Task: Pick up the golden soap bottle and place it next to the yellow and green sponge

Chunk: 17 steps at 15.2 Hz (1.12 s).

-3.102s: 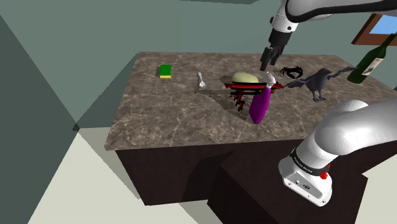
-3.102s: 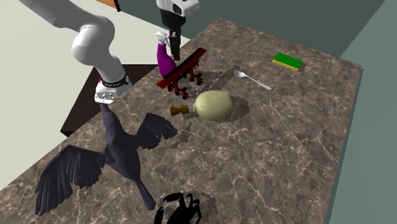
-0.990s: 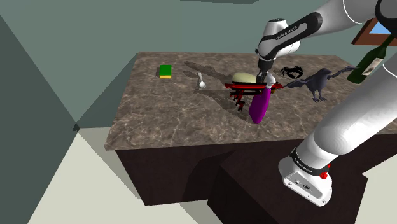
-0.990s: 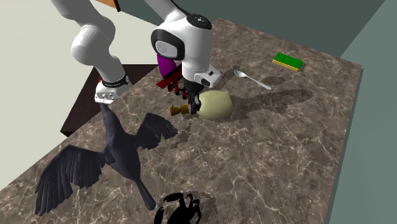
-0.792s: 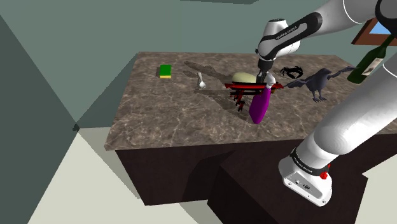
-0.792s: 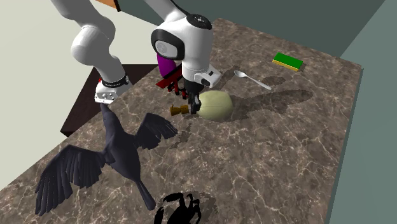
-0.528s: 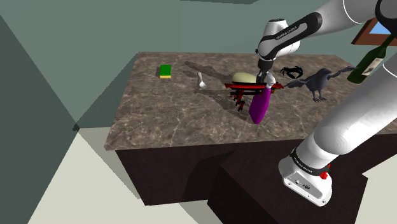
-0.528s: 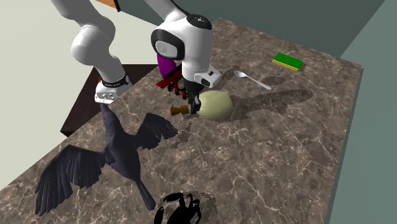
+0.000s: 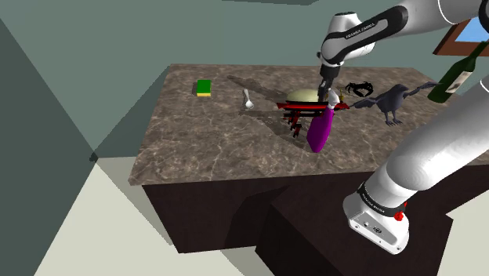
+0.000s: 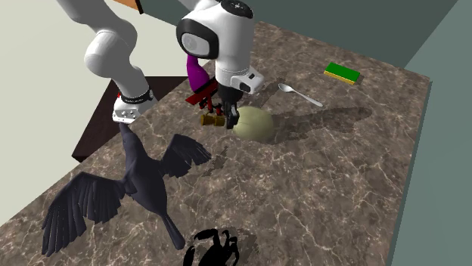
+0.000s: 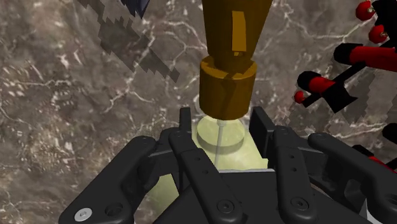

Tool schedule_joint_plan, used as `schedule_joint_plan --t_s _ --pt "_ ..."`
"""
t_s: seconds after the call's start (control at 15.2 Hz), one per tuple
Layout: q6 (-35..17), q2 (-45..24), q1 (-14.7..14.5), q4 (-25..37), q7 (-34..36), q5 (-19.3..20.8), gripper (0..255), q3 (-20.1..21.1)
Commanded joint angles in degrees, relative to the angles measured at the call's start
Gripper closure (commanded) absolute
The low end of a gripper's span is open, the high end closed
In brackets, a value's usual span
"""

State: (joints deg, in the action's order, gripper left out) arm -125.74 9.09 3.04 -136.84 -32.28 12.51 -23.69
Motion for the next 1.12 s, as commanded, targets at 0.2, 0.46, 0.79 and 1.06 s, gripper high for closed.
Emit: schedule_joint_plan --t_s 0.2,0.46,0.79,1.06 --pt "4.36 2.26 0.01 2.18 -0.02 0.32 255 0.41" --pt "7.63 3.74 -0.02 4.03 -0.07 0.44 255 0.78" --pt "11.67 5.24 -0.09 6.61 -0.20 0.48 255 1.24" --pt "14.84 6.19 -0.16 8.87 -0.37 0.44 255 1.59"
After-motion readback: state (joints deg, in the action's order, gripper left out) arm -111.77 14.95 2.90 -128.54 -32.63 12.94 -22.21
